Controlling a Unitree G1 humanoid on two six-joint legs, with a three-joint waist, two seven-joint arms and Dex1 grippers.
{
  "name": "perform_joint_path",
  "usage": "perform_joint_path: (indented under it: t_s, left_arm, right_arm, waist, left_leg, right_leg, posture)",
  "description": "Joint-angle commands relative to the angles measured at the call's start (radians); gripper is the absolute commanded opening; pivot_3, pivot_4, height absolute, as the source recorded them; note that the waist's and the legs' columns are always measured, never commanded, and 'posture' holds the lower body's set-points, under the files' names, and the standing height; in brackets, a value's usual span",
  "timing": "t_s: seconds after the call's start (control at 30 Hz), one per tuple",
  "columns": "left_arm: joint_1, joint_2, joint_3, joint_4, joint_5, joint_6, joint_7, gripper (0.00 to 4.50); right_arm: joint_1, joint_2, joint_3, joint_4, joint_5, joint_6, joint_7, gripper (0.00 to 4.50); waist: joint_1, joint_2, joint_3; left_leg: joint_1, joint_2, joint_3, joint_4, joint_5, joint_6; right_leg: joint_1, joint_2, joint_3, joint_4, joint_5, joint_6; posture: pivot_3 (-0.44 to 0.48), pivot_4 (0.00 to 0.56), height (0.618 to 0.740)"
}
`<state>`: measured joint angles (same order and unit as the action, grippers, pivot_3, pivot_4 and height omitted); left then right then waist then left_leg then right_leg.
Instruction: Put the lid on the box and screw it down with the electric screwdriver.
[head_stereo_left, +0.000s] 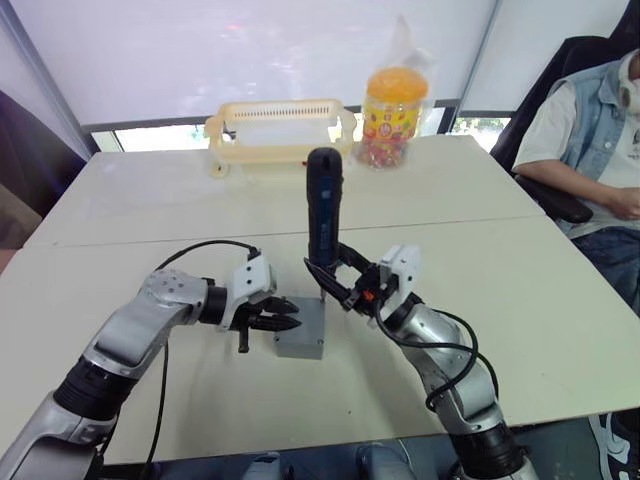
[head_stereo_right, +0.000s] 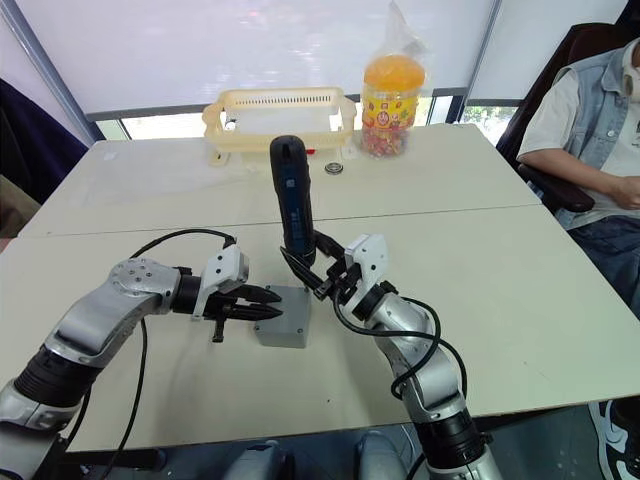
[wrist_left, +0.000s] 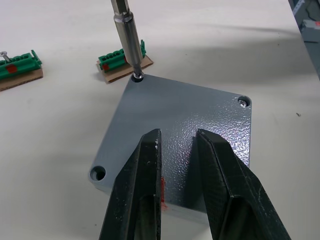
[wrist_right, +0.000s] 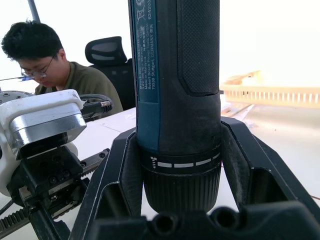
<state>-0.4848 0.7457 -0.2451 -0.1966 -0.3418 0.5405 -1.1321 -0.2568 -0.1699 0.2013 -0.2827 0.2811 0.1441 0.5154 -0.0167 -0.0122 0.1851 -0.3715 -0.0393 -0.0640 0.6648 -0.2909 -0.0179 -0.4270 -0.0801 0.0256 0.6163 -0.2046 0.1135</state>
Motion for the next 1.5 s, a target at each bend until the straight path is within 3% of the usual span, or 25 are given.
perform_joint_path:
  t_s: [0.03,1.5]
  left_arm:
    - [0.013,0.005,-0.016,0.009,0.021,0.01,-0.005,1.07]
    - [0.029,0.001,-0.011,-0.026,0.018,0.039,0.01,1.07]
  right_arm:
    - [0.033,0.006,-0.001,0.045,0.004,0.028,-0.005,1.81]
    - [0.012,0.038,0.037,0.231,-0.089,-0.149,-0.011,1.81]
  waist:
    - [0.0,0.0,-0.002]
    - [0.0,0.0,-0.014]
  left_leg:
    - [0.0,0.0,0.0,0.0,0.0,0.0]
    - [0.003,0.0,-0.002,0.0,0.0,0.0]
  right_leg:
    - [0.0,0.0,0.0,0.0,0.0,0.0]
    - [0.003,0.0,0.0,0.0,-0.002,-0.003]
  posture:
    - [0.0,0.15,0.74]
    - [0.0,0.15,0.74]
